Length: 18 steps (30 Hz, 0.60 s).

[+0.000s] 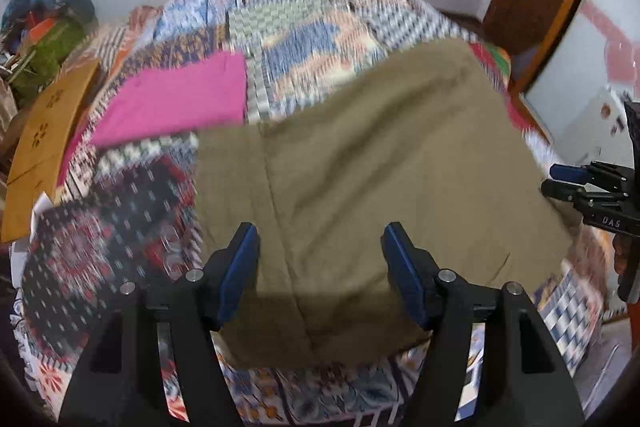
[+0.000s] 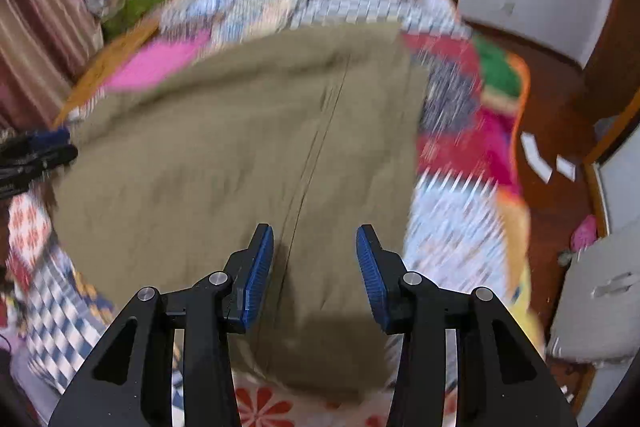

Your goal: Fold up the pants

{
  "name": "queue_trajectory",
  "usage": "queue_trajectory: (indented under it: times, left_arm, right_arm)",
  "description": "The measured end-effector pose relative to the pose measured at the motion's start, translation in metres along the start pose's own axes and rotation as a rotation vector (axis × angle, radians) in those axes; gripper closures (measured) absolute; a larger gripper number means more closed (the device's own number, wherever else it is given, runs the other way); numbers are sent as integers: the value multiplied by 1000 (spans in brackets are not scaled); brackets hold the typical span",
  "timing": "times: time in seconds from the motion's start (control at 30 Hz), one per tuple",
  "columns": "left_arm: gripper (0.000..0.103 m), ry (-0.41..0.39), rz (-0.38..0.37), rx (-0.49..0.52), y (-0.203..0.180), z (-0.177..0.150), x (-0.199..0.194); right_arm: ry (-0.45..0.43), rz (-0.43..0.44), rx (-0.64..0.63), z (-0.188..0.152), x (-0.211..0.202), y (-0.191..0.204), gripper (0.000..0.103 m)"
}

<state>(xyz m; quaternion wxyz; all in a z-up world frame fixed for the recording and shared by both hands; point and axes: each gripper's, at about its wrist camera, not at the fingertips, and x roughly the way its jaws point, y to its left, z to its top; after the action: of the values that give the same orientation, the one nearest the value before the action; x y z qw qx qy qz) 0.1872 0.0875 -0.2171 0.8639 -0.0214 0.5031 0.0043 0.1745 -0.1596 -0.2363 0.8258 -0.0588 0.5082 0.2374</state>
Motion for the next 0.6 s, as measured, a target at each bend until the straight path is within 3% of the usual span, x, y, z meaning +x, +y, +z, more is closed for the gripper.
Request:
queue_trajectory:
  times: [0.13,0.23,0.37,0.47,0.6]
  left_arm:
    - [27,-9,24,-5,1,-21,13]
    - [28,0,11,-21,7,-20,8]
    - [28,-51,-8,-27,20,-1,-15]
    - [28,-105,31,-24,34,25,-24]
    - [28,-98,70,14,44,62,-4]
  right_arm:
    - [28,16,41,-20,12,-5,63]
    - [36,2,59,-24,7,-10,63]
    - [48,-73,36,-29,-2,-11,63]
    - [36,-78,70,-25,-13,-17,63]
    - [-19,-51,116,-11,-24,-25,60]
